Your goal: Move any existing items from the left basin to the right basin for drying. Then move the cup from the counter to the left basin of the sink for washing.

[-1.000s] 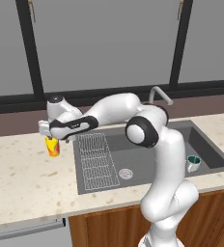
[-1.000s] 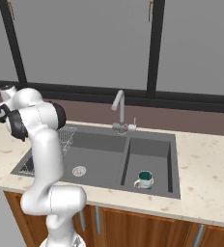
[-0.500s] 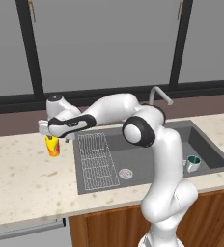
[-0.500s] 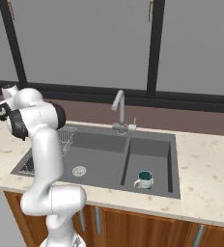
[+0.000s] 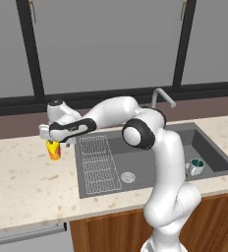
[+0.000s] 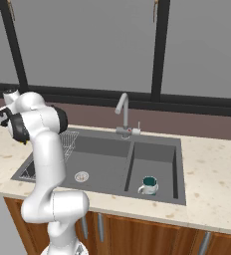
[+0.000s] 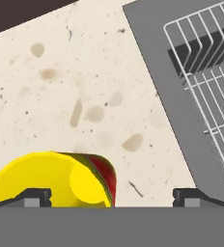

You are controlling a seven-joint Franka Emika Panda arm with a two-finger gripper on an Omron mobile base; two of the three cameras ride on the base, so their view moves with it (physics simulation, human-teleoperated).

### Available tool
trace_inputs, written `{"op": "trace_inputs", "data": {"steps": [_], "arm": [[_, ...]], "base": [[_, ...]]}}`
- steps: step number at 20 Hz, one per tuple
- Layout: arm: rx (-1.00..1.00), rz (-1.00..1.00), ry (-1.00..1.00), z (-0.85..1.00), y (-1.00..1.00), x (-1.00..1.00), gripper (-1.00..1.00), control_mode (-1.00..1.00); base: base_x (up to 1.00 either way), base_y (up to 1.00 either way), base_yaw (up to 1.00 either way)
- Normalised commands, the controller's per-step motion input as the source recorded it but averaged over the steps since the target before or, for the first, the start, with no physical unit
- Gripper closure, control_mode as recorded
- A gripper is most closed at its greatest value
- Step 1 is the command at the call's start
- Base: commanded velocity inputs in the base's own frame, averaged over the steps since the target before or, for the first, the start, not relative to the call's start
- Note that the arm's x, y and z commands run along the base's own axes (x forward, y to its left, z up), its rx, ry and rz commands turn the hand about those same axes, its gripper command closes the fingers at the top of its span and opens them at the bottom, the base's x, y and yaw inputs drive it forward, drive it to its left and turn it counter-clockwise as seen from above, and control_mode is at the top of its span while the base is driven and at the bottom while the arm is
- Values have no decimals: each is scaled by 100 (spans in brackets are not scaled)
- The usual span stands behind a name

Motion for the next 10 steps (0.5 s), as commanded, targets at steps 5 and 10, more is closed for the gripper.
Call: {"op": "trace_inputs", "data": {"steps": [5,10], "arm": [[0,0,0,-10,11,12,-100,-100],[0,0,1,-7,14,5,-100,-100]], "base": [[0,0,0],[0,0,0]]}}
